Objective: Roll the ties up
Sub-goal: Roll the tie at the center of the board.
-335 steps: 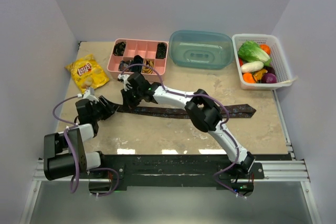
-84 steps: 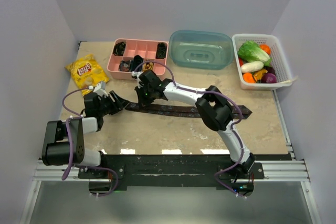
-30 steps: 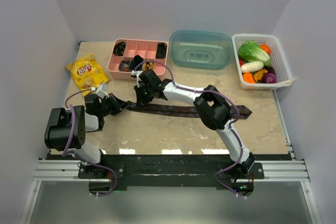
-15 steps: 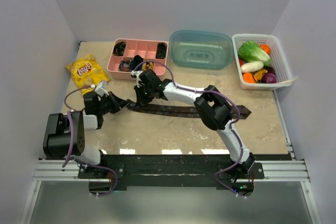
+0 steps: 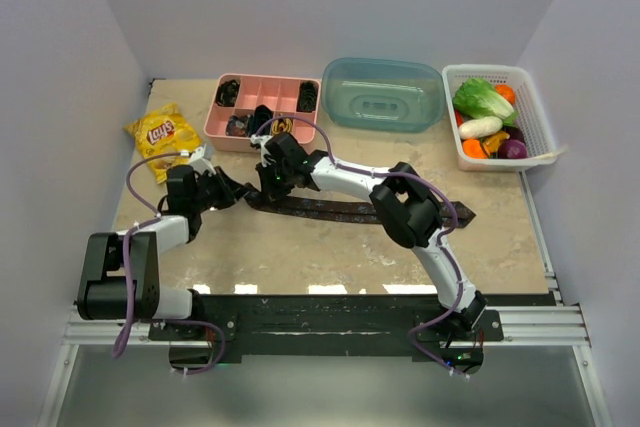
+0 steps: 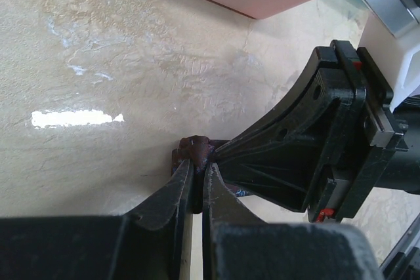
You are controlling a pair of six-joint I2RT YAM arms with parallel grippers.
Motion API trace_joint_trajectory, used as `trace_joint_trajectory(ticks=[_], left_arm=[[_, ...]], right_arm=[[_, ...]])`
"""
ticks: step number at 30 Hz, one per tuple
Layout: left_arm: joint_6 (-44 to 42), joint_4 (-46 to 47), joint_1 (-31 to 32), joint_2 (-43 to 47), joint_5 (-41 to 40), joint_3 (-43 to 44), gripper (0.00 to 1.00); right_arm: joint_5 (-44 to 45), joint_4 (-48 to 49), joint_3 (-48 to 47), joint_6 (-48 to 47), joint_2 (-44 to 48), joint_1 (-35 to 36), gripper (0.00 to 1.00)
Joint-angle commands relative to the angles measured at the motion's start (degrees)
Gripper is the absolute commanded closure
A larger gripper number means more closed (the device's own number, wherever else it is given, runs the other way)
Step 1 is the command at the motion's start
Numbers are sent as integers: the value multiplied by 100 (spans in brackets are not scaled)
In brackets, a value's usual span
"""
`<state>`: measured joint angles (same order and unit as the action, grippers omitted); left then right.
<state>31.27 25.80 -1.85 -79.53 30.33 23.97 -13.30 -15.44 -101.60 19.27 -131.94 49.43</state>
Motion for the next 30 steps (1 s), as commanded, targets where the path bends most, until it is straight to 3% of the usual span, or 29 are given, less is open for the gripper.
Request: trace_joint_trajectory(ticks=[1,11,30], left_arm=[[-244,-277,132,280,-255,301,100],[-68,-251,685,254,-475,442,100],[-279,-585,765,402,-747,460,100]], right_arm=[[-182,155,-106,68,54,-3,100],[-560,656,97,402,46,-3,100],[-920,999,53,736,-174,-12,100]])
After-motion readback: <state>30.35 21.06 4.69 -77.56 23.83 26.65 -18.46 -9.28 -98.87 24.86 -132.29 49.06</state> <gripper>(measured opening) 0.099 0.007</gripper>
